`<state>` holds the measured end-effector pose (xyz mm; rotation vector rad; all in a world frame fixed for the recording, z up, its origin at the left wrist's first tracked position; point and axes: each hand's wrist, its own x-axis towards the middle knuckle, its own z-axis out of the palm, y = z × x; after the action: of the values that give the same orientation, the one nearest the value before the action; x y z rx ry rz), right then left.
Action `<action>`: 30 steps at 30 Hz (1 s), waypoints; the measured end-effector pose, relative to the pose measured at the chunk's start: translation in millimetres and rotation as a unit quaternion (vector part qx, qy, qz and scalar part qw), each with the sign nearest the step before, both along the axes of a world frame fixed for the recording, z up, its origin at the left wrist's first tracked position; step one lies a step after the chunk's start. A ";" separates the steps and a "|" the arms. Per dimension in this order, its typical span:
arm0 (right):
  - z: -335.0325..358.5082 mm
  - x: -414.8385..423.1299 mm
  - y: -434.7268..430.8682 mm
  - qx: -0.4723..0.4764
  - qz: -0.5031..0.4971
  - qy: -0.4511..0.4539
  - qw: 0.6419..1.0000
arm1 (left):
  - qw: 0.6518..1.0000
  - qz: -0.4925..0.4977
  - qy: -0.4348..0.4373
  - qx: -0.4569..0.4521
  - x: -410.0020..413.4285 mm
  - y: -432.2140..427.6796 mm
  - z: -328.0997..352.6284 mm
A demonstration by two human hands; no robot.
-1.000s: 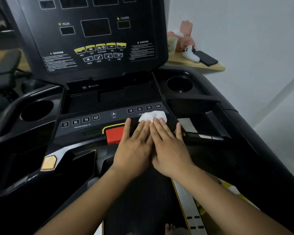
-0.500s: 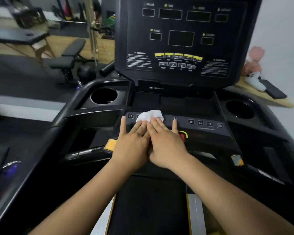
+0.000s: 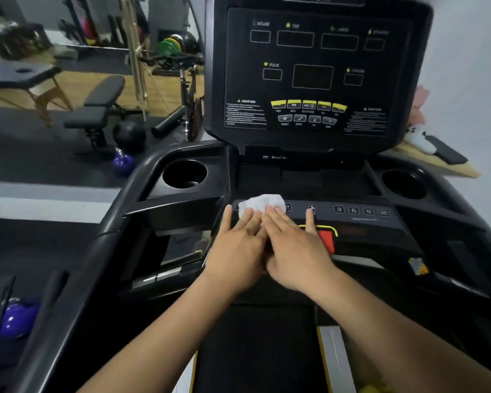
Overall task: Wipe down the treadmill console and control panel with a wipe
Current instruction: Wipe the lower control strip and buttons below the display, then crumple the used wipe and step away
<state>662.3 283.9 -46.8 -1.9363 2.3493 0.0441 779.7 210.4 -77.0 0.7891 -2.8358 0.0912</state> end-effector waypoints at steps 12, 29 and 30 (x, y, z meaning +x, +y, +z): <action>9.4 -112.2 90.2 0.026 -0.256 -0.105 0.961 | 0.965 -0.223 -0.135 0.022 -151.5 45.4 21.4; 8.7 -56.1 330.2 -0.340 -0.400 -0.312 0.792 | 0.776 -0.293 0.133 0.542 -129.8 229.8 36.4; 14.3 -49.0 358.1 -0.355 -0.417 -0.324 0.772 | 0.755 -0.277 0.136 0.579 -128.7 253.3 39.8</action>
<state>613.4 642.0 -32.5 -0.5748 2.5575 -1.4720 651.0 463.7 -37.2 -0.0097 -2.4283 -1.8012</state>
